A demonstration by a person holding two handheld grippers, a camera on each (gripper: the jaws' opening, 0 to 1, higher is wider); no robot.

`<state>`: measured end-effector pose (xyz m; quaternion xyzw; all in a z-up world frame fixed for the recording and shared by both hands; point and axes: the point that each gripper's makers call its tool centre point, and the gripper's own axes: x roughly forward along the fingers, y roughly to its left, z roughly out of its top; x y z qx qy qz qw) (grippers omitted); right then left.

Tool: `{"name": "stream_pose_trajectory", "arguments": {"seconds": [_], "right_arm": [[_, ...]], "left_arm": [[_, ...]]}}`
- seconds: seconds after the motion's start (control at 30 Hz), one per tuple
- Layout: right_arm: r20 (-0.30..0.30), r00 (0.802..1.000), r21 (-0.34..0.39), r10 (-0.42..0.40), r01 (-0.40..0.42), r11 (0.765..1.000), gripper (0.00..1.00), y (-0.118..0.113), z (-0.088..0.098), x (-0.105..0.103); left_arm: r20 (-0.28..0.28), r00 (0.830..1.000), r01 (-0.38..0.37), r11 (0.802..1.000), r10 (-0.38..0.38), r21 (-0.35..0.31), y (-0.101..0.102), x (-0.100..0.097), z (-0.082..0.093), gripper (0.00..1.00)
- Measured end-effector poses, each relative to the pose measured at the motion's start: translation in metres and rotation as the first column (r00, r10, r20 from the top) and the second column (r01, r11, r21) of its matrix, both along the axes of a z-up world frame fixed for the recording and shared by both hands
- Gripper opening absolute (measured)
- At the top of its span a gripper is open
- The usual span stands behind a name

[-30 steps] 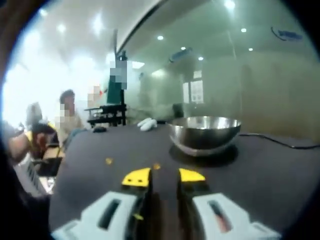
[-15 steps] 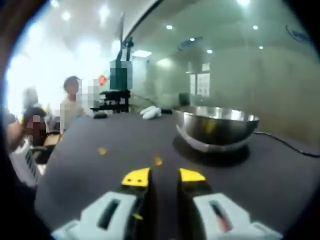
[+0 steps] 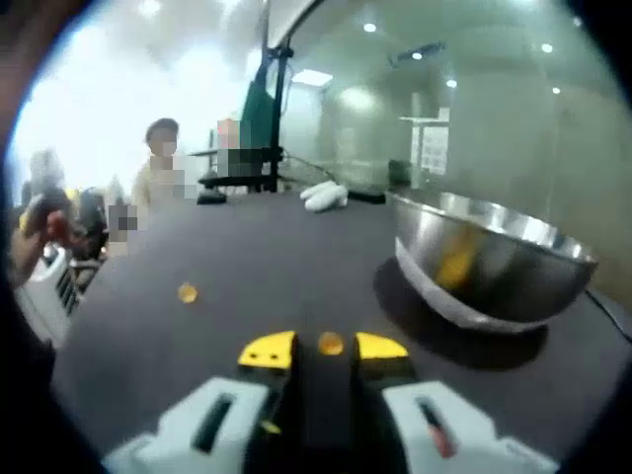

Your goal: Pick up the QQ candy scattered on the table and place it into the stainless steel bowl on the table

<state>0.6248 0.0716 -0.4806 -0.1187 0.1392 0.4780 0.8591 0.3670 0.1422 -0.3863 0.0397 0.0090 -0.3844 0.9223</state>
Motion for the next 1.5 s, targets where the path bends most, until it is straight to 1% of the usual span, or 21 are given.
{"name": "stream_pose_trajectory", "arguments": {"seconds": [0.07, 0.13, 0.2, 0.27, 0.47, 0.63, 0.67, 0.73, 0.83, 0.97, 1.0, 1.07, 1.13, 1.2, 1.23, 1.27, 1.3, 1.33, 1.4, 1.43, 1.5], "right_arm": [[-0.006, 1.0, 0.001, -0.003, 0.003, 1.0, 0.22, 0.002, 0.0, -0.002], [0.009, 1.0, -0.009, 0.006, -0.006, 1.0, 0.19, 0.004, 0.0, -0.005], [0.012, 1.0, -0.016, 0.016, -0.016, 1.0, 0.1, 0.005, 0.0, -0.009], [0.041, 0.999, -0.033, 0.036, -0.035, 0.999, 0.1, 0.005, 0.0, -0.005], [0.03, 0.999, -0.02, 0.027, -0.027, 0.999, 0.1, 0.006, 0.0, -0.01], [0.01, 1.0, -0.007, 0.017, -0.017, 1.0, 0.1, 0.005, 0.001, -0.013], [0.007, 1.0, -0.01, 0.019, -0.019, 1.0, 0.09, 0.006, 0.001, -0.014], [0.022, 0.999, -0.037, 0.037, -0.037, 0.999, 0.09, 0.007, 0.002, -0.016], [0.024, 0.999, -0.044, 0.044, -0.043, 0.998, 0.09, 0.005, 0.007, -0.02], [0.008, 0.999, 0.021, 0.032, -0.032, 0.999, 0.09, -0.005, 0.02, -0.016], [0.014, 0.999, 0.038, 0.029, -0.029, 0.999, 0.09, -0.006, 0.027, -0.016], [0.026, 0.999, 0.049, 0.03, -0.031, 0.998, 0.09, -0.009, 0.039, -0.016], [0.049, 0.998, 0.052, 0.026, -0.028, 0.998, 0.09, -0.016, 0.049, -0.01], [0.067, 0.997, 0.069, 0.026, -0.031, 0.997, 0.09, -0.019, 0.063, -0.008], [0.069, 0.998, 0.088, 0.015, -0.021, 0.996, 0.09, -0.021, 0.073, -0.005], [0.053, 0.999, 0.13, -0.004, -0.003, 0.992, 0.09, -0.022, 0.081, -0.001], [0.053, 0.998, 0.154, -0.027, 0.019, 0.988, 0.09, -0.025, 0.088, 0.009], [0.062, 0.997, 0.158, -0.041, 0.03, 0.987, 0.09, -0.026, 0.092, 0.013], [0.111, 0.99, 0.15, -0.084, 0.067, 0.986, 0.09, -0.032, 0.103, 0.026], [0.128, 0.986, 0.161, -0.102, 0.081, 0.984, 0.09, -0.034, 0.111, 0.034], [0.147, 0.977, 0.174, -0.154, 0.128, 0.976, 0.09, -0.039, 0.122, 0.048]], "left_arm": [[-0.006, 1.0, 0.0, 1.0, 0.0, 0.0, 0.001, 0.0, -0.001, 0.44], [-0.01, 1.0, 0.008, 1.0, -0.008, -0.011, 0.0, -0.001, 0.0, 0.44], [-0.01, 1.0, 0.009, 1.0, -0.009, -0.013, 0.0, 0.0, 0.001, 0.44], [-0.01, 1.0, 0.011, 1.0, -0.011, -0.013, -0.001, 0.001, 0.001, 0.44], [-0.011, 0.999, 0.031, 0.999, -0.031, -0.011, -0.006, 0.0, 0.0, 0.44], [-0.006, 0.999, 0.038, 0.999, -0.039, -0.017, -0.008, 0.0, 0.003, 0.44], [-0.006, 0.999, 0.039, 0.999, -0.039, -0.018, -0.008, 0.0, 0.003, 0.44], [-0.007, 0.999, 0.037, 0.999, -0.037, -0.015, -0.007, 0.0, 0.002, 0.44], [-0.006, 0.999, 0.035, 0.999, -0.035, -0.003, -0.007, 0.0, 0.001, 0.44], [-0.001, 0.999, 0.038, 0.999, -0.038, -0.008, -0.008, 0.0, 0.003, 0.44], [-0.002, 0.999, 0.04, 0.999, -0.04, -0.008, -0.009, 0.0, 0.003, 0.44], [-0.001, 0.999, 0.043, 0.999, -0.043, -0.003, -0.011, 0.0, 0.002, 0.44], [-0.002, 0.999, 0.047, 0.999, -0.047, -0.004, -0.012, 0.0, 0.001, 0.44], [-0.001, 0.999, 0.05, 0.999, -0.05, -0.006, -0.014, 0.0, 0.001, 0.44], [0.0, 0.999, 0.052, 0.999, -0.052, -0.006, -0.014, -0.001, 0.001, 0.44], [0.0, 0.999, 0.053, 0.999, -0.053, -0.005, -0.015, -0.001, 0.001, 0.44], [0.0, 0.999, 0.053, 0.999, -0.053, -0.004, -0.016, -0.001, 0.001, 0.44], [-0.002, 0.999, 0.051, 0.999, -0.051, 0.004, -0.017, 0.0, -0.001, 0.44], [-0.009, 0.999, 0.051, 0.998, -0.051, 0.025, -0.02, 0.0, -0.006, 0.44], [-0.006, 0.998, 0.057, 0.998, -0.057, 0.035, -0.023, -0.001, -0.007, 0.44], [-0.003, 0.998, 0.069, 0.997, -0.069, 0.045, -0.027, -0.004, -0.006, 0.44]]}}
